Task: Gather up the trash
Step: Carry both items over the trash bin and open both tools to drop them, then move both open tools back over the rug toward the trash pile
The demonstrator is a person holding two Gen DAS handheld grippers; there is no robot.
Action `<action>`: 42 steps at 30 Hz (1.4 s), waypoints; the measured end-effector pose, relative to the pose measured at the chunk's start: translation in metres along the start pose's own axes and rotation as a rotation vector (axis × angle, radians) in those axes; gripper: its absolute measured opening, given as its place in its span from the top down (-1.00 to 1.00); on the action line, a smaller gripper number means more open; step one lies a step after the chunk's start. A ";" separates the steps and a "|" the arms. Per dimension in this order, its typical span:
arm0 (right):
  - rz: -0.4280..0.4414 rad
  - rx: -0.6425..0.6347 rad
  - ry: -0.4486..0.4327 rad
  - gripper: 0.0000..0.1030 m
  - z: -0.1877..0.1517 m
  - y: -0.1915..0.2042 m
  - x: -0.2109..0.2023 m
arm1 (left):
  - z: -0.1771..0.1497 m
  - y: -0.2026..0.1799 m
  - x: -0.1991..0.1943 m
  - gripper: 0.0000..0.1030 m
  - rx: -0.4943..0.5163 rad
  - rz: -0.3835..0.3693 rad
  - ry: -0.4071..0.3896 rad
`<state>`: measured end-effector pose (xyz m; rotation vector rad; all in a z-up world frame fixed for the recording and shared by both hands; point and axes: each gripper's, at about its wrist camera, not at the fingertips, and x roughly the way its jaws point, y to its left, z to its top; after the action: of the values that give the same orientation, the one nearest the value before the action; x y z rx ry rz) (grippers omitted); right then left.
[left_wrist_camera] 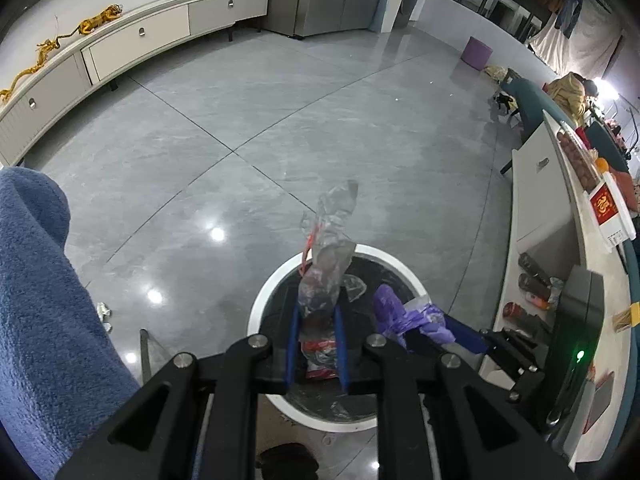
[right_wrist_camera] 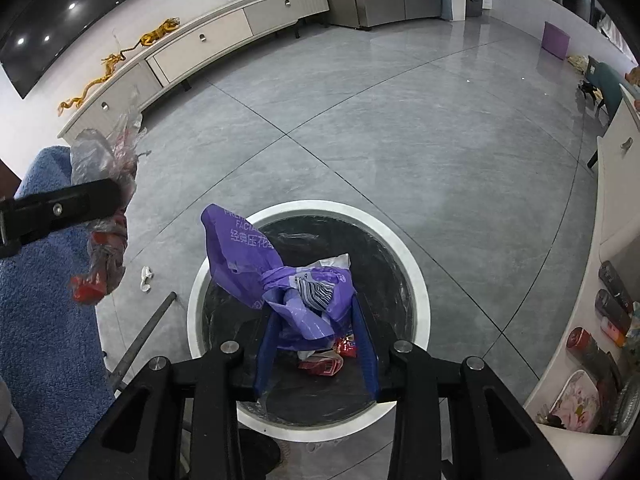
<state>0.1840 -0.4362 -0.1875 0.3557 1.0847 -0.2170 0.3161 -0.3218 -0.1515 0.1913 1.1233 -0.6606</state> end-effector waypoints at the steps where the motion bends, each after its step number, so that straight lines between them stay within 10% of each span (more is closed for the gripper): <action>1: -0.011 0.001 -0.002 0.21 -0.002 -0.002 -0.001 | 0.000 0.001 -0.001 0.69 0.001 -0.008 -0.001; 6: -0.022 0.019 -0.010 0.05 -0.002 -0.003 -0.002 | -0.001 -0.007 -0.007 -0.02 0.007 -0.039 -0.027; 14: -0.060 0.030 -0.062 0.05 -0.003 0.003 -0.025 | -0.014 -0.005 -0.031 -0.02 -0.030 -0.059 -0.078; 42: -0.021 -0.167 -0.350 0.05 -0.071 0.167 -0.206 | -0.181 0.089 -0.263 -0.03 -0.272 0.332 -0.539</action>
<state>0.0894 -0.2545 -0.0045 0.1487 0.7550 -0.1972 0.1579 -0.0644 -0.0153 -0.0360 0.6288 -0.2325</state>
